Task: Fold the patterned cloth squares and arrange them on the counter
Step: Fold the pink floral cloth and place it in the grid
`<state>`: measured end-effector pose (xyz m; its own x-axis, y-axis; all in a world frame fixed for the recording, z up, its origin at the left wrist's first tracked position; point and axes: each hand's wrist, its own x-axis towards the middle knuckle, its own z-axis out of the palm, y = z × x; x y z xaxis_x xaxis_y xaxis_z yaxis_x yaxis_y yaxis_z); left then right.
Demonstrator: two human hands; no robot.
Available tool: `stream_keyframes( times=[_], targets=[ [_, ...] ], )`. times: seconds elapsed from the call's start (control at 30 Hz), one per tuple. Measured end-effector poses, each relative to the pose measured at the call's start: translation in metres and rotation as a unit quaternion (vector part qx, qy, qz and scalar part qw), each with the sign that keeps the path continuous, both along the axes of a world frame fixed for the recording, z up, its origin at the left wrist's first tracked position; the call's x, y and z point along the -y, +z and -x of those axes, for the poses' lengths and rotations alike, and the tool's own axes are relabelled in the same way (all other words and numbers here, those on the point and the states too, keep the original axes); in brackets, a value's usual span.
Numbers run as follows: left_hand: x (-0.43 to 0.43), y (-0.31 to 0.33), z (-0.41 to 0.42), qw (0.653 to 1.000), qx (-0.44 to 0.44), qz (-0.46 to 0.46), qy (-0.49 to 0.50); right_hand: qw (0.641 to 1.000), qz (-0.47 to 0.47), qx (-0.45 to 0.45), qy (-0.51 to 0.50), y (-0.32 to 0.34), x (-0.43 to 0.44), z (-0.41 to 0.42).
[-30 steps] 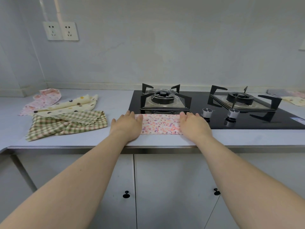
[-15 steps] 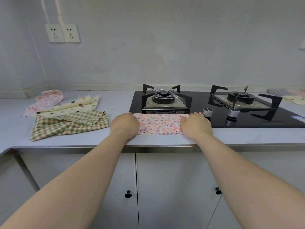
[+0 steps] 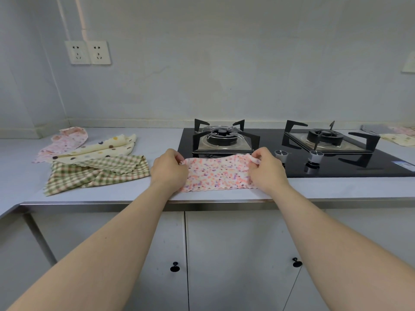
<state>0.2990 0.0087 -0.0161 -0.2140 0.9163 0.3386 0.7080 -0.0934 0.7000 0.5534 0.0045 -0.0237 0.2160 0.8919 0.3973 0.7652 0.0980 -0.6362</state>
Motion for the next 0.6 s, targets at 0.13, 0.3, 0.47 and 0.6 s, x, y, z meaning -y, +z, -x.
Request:
stream_keyframes(
  times=[0.13, 0.3, 0.47, 0.6],
  targets=[
    [-0.0011, -0.0040, 0.0011, 0.999, 0.027, -0.020, -0.020, 0.997, -0.029, -0.065, -0.007, 0.0010, -0.0003, -0.0046],
    [-0.0001, -0.0020, 0.0025, 0.998, 0.051, -0.019, -0.031, 0.994, -0.030, -0.105, 0.002, 0.0033, 0.0017, -0.0065],
    [0.0005, -0.0022, 0.0006, 0.999, 0.012, -0.016, -0.028, 0.993, -0.034, -0.112, 0.007, 0.0038, 0.0020, -0.0091],
    [0.0058, 0.0001, -0.0002, 0.998, 0.046, -0.015, -0.041, 0.994, -0.032, -0.105, 0.012, 0.0045, 0.0038, -0.0066]
  ],
)
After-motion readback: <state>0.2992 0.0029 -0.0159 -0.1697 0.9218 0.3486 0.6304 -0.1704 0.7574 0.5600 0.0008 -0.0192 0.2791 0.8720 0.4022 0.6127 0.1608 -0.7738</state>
